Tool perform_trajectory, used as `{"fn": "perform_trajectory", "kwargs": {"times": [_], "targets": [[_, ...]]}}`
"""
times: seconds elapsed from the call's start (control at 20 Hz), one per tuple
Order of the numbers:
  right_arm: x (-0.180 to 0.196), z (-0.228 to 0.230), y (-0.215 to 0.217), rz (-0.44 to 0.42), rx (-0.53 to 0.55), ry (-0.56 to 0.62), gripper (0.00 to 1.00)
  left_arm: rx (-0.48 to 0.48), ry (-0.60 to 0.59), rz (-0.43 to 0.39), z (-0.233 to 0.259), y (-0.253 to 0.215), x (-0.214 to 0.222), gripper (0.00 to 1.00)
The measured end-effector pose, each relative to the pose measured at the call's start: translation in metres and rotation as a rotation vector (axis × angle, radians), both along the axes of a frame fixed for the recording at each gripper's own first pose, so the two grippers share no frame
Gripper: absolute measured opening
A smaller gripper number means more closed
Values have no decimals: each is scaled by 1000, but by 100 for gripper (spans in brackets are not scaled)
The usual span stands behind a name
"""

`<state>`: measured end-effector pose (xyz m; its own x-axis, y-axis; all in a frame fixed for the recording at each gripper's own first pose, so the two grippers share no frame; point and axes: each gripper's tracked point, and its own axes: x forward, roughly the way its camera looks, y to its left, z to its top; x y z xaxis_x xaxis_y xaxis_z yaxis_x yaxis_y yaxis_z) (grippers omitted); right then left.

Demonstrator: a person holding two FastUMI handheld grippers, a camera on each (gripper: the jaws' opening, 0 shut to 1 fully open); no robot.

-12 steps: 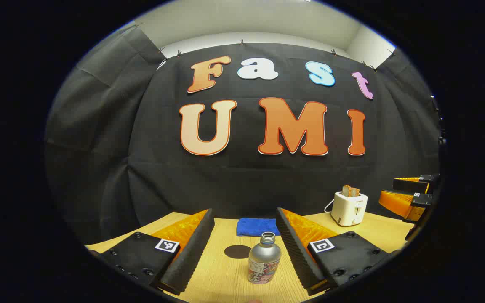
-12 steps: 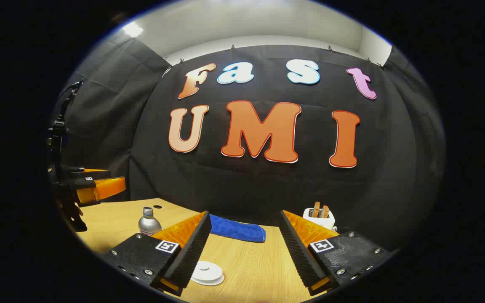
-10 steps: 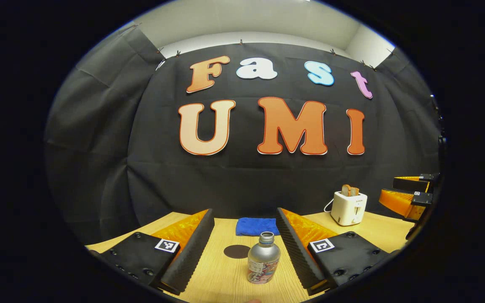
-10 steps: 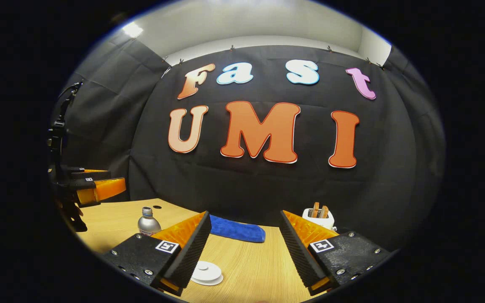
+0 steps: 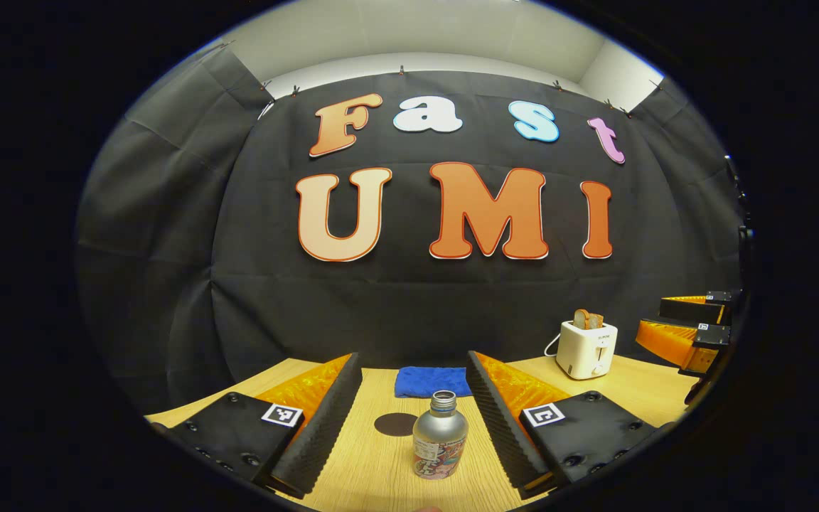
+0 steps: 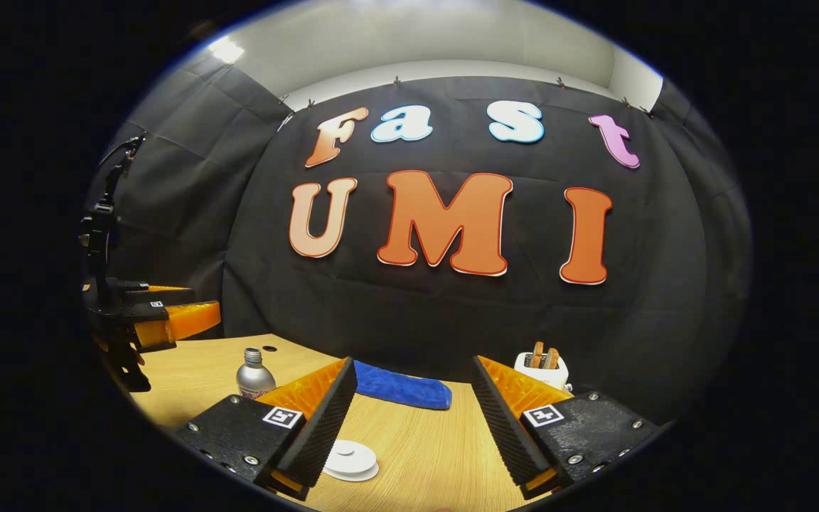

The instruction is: Open the teacup lid with one hand, grasp the water bottle and pour water into the teacup with the other hand; after pouring, place the water bottle on the coaster and then close the teacup lid.

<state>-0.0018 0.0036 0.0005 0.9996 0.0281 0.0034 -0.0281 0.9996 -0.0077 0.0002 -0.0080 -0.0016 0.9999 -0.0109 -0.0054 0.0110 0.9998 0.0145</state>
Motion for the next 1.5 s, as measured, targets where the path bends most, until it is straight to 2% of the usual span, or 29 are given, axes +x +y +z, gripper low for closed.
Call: {"fn": "perform_trajectory", "kwargs": {"times": [0.15,0.2,0.3,0.35,0.4,0.5,0.6,0.65,0.75,0.8,1.0,1.05,1.3,1.5], "targets": [[0,1,2,4,-7,-4,97,4,-3,-1,1,0,-1,94],[0,0,3,6,-8,-4,97,6,-5,1,2,0,-2,97],[0,-1,3,9,-4,1,97,7,-3,3,2,1,-2,94],[1,-1,4,10,-1,6,97,5,-1,2,1,1,-2,97],[1,-3,4,14,2,8,97,2,0,1,0,0,-2,94],[1,-9,5,15,-2,19,97,7,5,3,-3,1,-3,94],[2,-14,7,17,-3,33,98,13,9,0,-6,0,-4,100],[2,-16,9,21,1,38,97,16,10,-4,-8,-1,-4,100],[2,-26,11,26,7,51,97,28,8,-6,-10,-1,-5,100],[4,-31,13,30,6,62,97,34,9,-6,-10,-1,-5,97],[6,-56,26,66,13,116,97,42,18,-16,-18,-3,-8,99],[7,-63,30,77,15,127,100,45,21,-17,-19,-3,-9,99],[17,-102,47,126,22,217,88,45,39,-19,-28,-3,-11,100],[18,-132,66,164,30,293,88,47,56,-12,-37,2,-13,100]]}}
